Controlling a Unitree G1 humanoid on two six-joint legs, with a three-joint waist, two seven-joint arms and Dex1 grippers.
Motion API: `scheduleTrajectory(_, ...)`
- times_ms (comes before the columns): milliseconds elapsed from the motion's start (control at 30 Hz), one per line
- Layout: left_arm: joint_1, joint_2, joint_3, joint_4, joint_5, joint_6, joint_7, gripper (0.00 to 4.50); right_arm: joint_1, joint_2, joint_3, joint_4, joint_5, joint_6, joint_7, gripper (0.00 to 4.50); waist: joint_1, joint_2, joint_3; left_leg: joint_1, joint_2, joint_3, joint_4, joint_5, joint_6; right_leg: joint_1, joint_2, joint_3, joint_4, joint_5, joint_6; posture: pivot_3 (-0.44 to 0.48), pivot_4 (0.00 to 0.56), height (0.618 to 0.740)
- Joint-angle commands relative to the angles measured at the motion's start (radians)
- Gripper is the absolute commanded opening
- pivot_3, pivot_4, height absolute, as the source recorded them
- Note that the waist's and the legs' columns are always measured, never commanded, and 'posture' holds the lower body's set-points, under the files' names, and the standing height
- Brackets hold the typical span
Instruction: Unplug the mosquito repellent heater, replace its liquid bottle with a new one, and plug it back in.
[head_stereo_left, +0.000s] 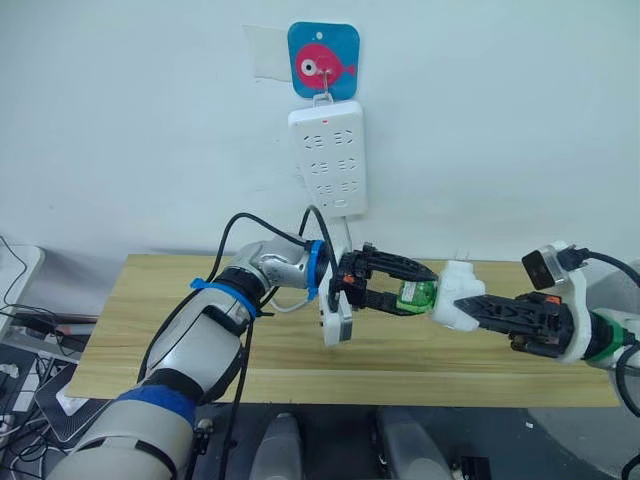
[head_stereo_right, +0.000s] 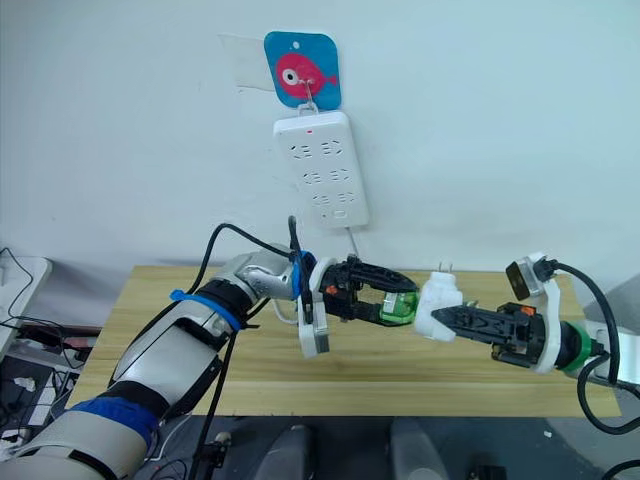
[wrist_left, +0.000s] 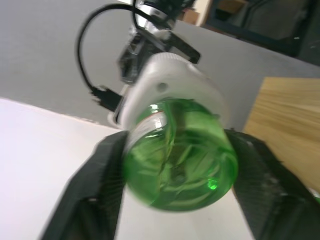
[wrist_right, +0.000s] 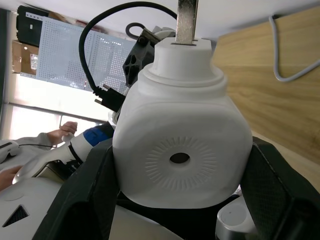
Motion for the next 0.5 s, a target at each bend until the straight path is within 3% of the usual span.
scheduleTrajectory(33,-0.032,0.012,-0.035,0.054,-0.046,0.008,0.010,4.38,0.030,0.056,-0.062,-0.068,0.026,-0.066,-0.110,3.00,0.000,0.000,0.000,0.000,0.000,0.000,0.000,0.000,0.000,0.000,0.000,0.000,0.000,0.000,0.000,-0.106,0.211,0.740)
scheduleTrajectory(133,-0.028,0.026,-0.066,0.066,-0.147,0.099,-0.060,4.50,0.044,0.139,-0.090,-0.123,0.026,-0.143,-0.274,3.00,-0.002,0.000,0.000,0.000,0.000,0.000,0.000,0.000,0.000,0.000,0.000,0.000,0.001,0.000,0.000,-0.108,0.202,0.740)
scheduleTrajectory(267,0.016,0.030,-0.044,-0.013,-0.291,0.394,-0.279,4.50,0.047,0.194,-0.074,-0.213,0.026,-0.242,-0.523,3.00,-0.005,0.001,0.000,0.000,0.000,0.000,0.000,0.000,0.000,-0.001,0.000,0.000,0.004,0.000,0.000,-0.112,0.199,0.740)
scheduleTrajectory(500,0.067,0.022,0.004,-0.201,-0.159,0.670,-0.298,4.50,0.023,0.232,-0.009,-0.326,0.026,-0.358,-0.779,3.00,-0.005,0.001,-0.001,0.001,0.000,0.000,0.000,0.000,0.000,-0.001,0.001,0.000,0.005,0.000,0.000,-0.115,0.191,0.740)
